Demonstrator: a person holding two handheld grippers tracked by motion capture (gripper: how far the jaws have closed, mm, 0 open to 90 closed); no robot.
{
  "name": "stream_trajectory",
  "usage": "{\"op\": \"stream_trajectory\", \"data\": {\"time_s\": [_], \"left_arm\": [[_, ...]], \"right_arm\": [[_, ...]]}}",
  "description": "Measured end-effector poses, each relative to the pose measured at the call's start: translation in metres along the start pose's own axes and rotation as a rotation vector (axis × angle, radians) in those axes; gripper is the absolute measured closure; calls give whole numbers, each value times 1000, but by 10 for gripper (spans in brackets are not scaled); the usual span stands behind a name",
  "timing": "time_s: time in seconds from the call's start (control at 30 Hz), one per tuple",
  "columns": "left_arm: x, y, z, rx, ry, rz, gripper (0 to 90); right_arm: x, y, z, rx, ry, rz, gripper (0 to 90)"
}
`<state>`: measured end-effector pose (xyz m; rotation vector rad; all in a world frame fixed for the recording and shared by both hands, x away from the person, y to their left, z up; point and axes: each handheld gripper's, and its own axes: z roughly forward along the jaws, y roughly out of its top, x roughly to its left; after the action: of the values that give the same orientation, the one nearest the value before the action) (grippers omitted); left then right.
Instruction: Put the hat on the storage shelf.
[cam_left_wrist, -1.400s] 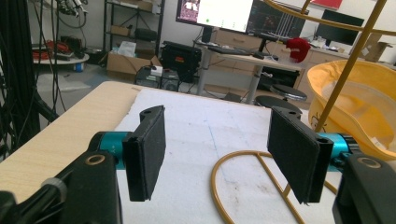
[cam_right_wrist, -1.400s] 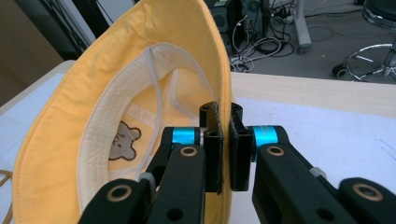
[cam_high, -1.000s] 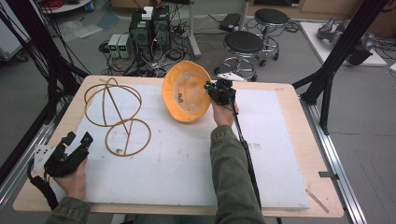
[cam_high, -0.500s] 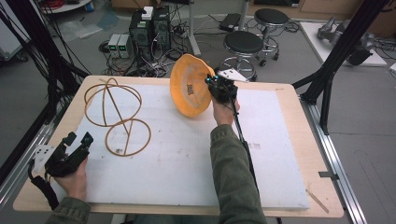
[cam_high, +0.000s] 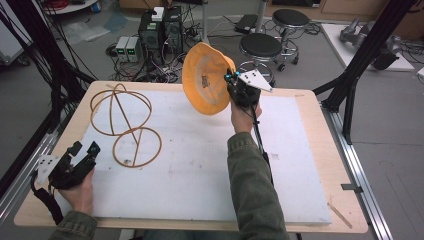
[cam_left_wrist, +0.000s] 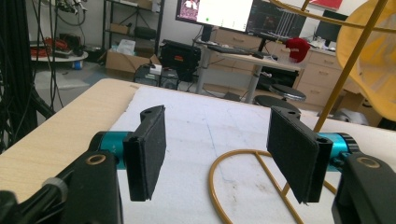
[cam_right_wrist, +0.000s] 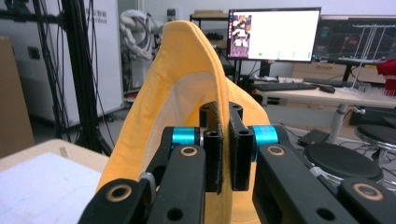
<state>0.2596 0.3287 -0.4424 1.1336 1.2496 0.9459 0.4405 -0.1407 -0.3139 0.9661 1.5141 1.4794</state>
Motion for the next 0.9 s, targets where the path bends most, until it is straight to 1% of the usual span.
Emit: {"op": "stream_trajectory", "data": {"time_s": [0.23,0.27,0.37,0.53,0.63,0.67,0.7,0.73,0.8,0.83,0.87,0.9], "left_arm": [[-1,0,0,-1,-1,-2,378],[-1,0,0,-2,-1,-2,378],[-1,0,0,-1,-2,-3,377],[-1,0,0,-1,-3,-5,378],[0,0,0,1,-5,-6,378],[0,0,0,2,-6,-7,378],[0,0,0,2,-6,-7,377],[0,0,0,-1,-7,-9,377],[0,0,0,-3,-6,-11,377],[0,0,0,-3,-4,-11,377],[1,0,0,-4,-4,-11,377],[1,0,0,-5,-4,-13,377]], "right_arm": [[-2,10,-8,-42,-36,4,867],[-2,12,-10,-52,-49,-1,867],[0,17,-14,-71,-66,-13,867],[7,27,-17,-94,-75,-46,867],[15,35,-17,-109,-63,-69,867],[21,39,-16,-117,-51,-88,867],[21,39,-16,-117,-51,-88,867],[28,43,-15,-126,-41,-107,867],[33,46,-14,-130,-32,-115,867],[33,46,-14,-130,-32,-115,867],[37,48,-13,-128,-17,-118,867],[37,48,-13,-128,-17,-118,867]]}}
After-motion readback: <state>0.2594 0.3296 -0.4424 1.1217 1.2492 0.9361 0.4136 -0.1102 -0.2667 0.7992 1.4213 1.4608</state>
